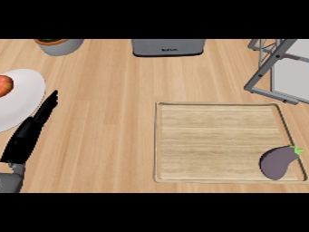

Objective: Pick the croissant from the tray and place it in the tiered shelf

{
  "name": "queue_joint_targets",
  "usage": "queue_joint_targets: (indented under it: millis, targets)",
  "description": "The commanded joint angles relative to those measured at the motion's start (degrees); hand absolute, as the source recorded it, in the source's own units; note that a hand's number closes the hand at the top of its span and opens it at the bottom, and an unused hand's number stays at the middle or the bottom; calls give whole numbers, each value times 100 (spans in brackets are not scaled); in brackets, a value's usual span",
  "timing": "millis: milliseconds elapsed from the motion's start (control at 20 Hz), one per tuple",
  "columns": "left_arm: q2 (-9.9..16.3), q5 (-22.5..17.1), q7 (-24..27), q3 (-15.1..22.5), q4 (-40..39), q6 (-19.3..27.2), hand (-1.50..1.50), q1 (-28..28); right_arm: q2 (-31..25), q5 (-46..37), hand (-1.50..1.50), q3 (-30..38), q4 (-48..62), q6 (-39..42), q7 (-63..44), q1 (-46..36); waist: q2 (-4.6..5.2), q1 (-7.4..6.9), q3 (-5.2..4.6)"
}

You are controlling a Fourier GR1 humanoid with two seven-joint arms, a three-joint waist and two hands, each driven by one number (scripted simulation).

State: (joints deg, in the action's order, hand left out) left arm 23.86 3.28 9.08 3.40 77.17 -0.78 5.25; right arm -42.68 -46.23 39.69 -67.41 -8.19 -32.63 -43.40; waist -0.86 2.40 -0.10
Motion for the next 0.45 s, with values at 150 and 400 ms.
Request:
queue_joint_targets:
  millis: [150, 400]
  targets:
    - [11, 23, 161, -120, 153, 30, 0, -287, -181, 1471, -150, 1281, -1819, 1591, -220, 1500, -6, 38, 9]
    - [-227, 153, 69, 36, 206, 72, 0, -283, 164, 2356, -150, 2361, -2913, 2154, 173, 2672, 34, -23, 12]
